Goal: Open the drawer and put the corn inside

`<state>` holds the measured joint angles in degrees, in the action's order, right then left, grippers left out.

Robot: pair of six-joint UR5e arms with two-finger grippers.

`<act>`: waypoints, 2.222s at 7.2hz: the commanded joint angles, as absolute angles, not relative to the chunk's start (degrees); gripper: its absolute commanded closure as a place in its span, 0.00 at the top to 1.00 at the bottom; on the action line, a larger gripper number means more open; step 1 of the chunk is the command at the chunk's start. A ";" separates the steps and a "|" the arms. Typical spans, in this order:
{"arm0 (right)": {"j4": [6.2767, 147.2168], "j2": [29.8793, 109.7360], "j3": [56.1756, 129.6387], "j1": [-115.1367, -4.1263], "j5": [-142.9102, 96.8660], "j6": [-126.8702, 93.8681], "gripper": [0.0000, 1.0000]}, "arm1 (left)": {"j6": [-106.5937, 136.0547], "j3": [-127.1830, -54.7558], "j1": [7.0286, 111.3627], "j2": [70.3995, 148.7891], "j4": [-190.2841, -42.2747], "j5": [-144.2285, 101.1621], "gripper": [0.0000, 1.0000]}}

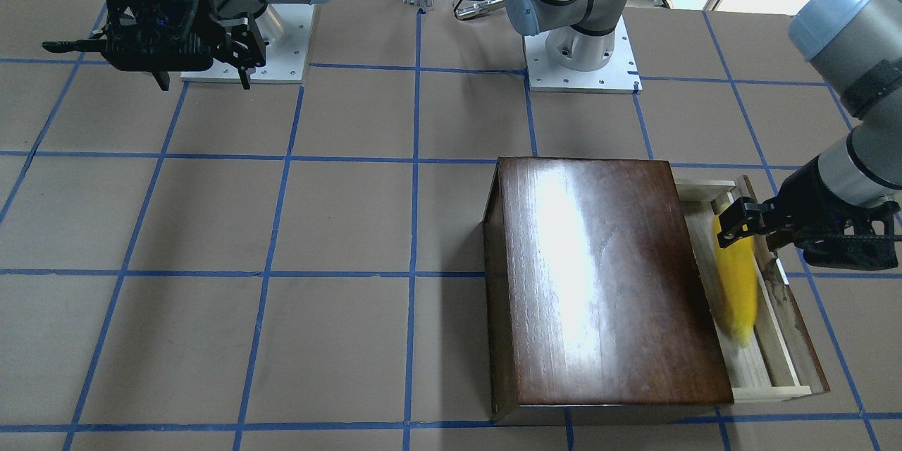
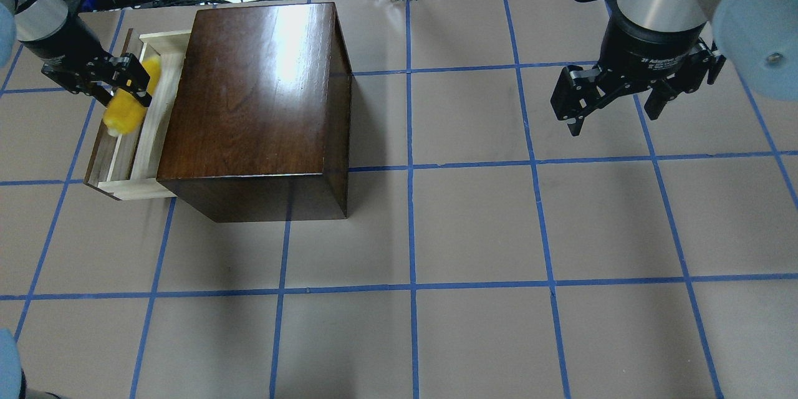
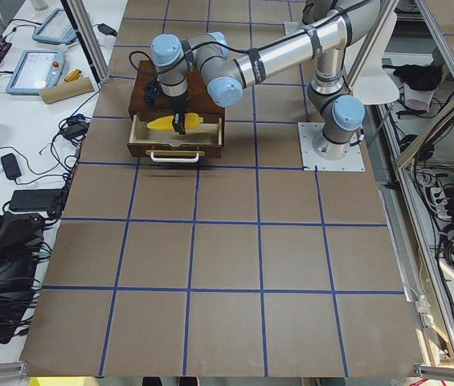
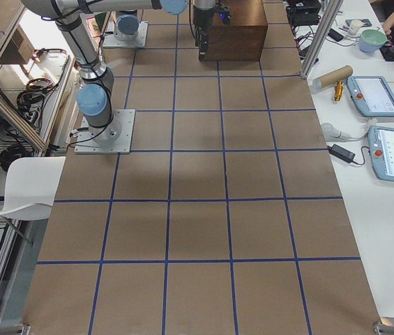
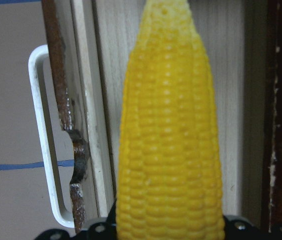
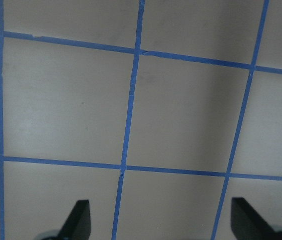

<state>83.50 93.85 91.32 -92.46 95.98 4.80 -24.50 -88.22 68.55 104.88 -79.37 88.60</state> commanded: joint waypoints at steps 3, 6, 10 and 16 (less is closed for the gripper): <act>83.50 93.87 91.32 -92.46 95.98 4.83 1.00 | -24.35 -87.63 68.82 103.81 -79.97 88.77 1.00; 83.50 93.78 91.32 -92.46 95.98 4.75 1.00 | -13.31 -87.02 74.15 97.49 -84.01 88.24 1.00; 83.50 93.78 91.32 -92.46 95.98 4.75 1.00 | 0.15 -87.45 86.01 92.73 -89.30 88.77 1.00; 83.50 93.87 91.32 -92.46 96.06 4.75 1.00 | 1.58 -87.80 90.88 91.85 -89.38 88.86 1.00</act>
<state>83.50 93.86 91.32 -92.46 95.99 4.78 1.56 -87.81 90.88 91.96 -89.39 88.86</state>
